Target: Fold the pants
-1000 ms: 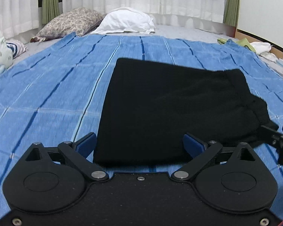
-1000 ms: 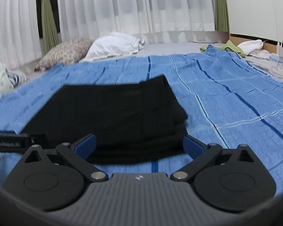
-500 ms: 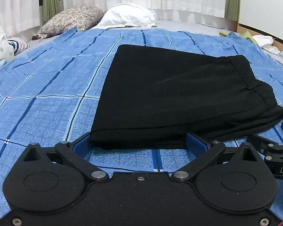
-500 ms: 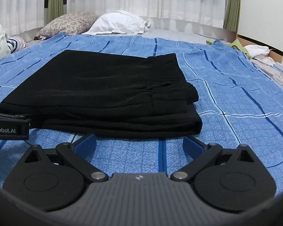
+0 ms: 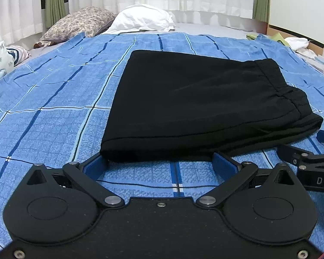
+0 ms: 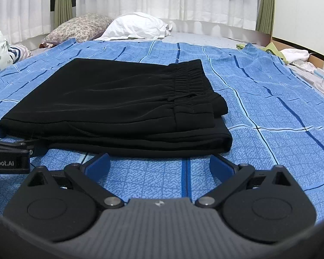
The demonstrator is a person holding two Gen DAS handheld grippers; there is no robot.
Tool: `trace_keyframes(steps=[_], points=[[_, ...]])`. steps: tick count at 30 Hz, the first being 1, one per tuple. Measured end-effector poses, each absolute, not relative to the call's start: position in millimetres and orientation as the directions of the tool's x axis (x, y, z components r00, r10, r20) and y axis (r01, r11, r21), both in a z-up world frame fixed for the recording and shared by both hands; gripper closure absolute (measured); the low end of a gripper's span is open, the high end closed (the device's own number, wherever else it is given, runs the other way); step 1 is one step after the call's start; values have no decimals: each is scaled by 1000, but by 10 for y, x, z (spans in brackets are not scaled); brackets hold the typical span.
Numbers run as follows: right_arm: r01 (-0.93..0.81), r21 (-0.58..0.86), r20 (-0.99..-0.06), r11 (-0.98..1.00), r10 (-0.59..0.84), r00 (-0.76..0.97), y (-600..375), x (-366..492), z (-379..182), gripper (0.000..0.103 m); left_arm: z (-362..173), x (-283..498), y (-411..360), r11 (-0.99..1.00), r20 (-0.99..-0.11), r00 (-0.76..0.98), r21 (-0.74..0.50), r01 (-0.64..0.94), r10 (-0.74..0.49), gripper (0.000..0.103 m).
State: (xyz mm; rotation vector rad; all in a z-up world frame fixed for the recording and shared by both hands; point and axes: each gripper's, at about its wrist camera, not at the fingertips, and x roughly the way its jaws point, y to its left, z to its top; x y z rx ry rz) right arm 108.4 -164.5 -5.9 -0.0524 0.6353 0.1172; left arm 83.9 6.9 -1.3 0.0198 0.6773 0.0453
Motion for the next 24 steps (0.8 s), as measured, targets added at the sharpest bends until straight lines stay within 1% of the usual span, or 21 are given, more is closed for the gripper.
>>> trace_keyframes(steps=[24], points=[[-127, -9, -595, 992, 96, 798, -1660, 1088, -57, 0, -33, 810, 70, 999, -617, 785, 31, -36, 48, 0]])
